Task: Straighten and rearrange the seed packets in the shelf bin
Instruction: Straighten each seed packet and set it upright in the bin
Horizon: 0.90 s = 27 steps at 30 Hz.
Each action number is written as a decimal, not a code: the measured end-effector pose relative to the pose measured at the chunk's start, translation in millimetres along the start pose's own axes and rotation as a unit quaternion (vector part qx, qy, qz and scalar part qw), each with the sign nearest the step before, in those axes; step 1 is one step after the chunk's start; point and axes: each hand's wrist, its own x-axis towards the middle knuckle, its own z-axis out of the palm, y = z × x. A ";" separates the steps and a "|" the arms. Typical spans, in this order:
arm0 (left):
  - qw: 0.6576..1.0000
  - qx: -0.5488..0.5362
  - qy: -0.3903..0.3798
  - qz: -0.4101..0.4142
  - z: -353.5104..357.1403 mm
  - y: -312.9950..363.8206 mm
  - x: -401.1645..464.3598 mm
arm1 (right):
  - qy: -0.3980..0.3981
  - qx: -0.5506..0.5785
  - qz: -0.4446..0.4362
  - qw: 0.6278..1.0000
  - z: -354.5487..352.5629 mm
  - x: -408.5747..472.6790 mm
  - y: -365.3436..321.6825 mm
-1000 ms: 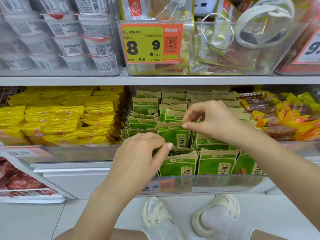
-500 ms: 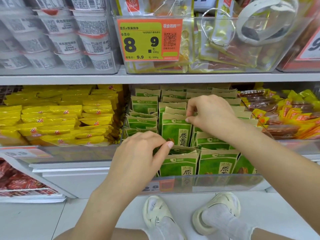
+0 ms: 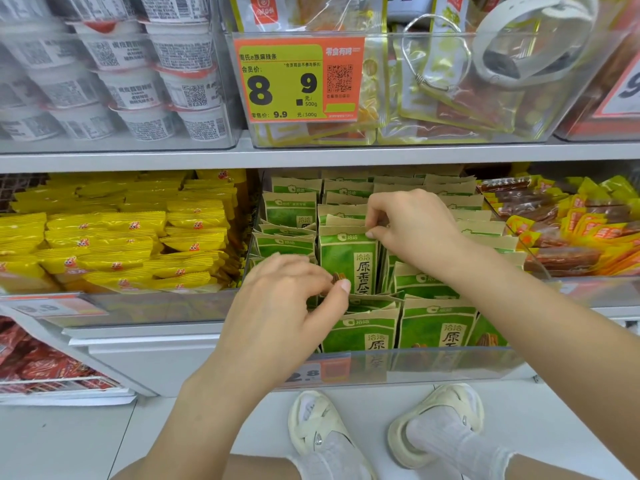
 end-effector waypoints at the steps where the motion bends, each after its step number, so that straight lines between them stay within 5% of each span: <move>1: 1.000 0.007 -0.007 0.004 -2.4 1.1 2.9 | -0.009 0.009 0.006 1.000 -1.6 -0.5 0.1; 6: 0.987 0.097 -0.125 0.010 -20.4 14.1 28.9 | -0.014 0.016 0.003 1.000 -10.0 -6.7 0.0; 12: 0.931 0.180 -0.318 -0.003 -38.1 27.0 57.0 | 0.010 0.018 0.024 0.999 -9.6 -5.3 2.2; 27: 0.938 0.190 -0.290 -0.004 -13.3 15.4 58.5 | 0.004 0.056 0.009 0.998 1.3 6.2 0.8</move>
